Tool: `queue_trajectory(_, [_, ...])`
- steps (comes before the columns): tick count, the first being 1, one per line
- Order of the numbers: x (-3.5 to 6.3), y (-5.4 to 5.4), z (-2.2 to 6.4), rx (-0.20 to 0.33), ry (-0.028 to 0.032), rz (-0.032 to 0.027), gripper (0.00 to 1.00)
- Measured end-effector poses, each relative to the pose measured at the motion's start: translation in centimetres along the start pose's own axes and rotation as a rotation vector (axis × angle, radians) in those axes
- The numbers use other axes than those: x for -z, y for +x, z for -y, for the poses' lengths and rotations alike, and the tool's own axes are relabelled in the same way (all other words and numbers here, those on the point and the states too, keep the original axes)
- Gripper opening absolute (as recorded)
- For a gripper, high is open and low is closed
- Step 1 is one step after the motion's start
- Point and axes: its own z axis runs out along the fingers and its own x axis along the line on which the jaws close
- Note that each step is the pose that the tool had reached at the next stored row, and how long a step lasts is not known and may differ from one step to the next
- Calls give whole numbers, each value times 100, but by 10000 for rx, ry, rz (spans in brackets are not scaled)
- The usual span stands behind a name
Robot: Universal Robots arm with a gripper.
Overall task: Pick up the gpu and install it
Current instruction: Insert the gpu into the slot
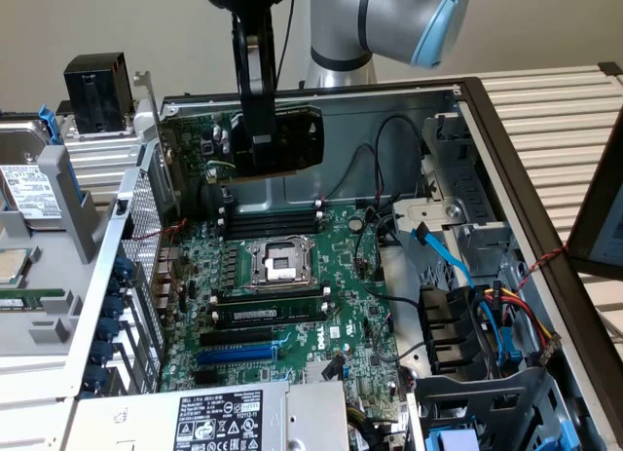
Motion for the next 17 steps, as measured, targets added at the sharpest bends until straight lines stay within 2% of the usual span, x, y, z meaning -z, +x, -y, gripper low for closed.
queue_trajectory(5, [-82,9,-2,-78,3,-1,28])
queue_trajectory(9, [-98,19,-7,-104,1,-1,28])
queue_trajectory(14, [-139,19,-62,-227,5,0,28])
queue_trajectory(17, [-183,24,-68,-428,13,-2,28])
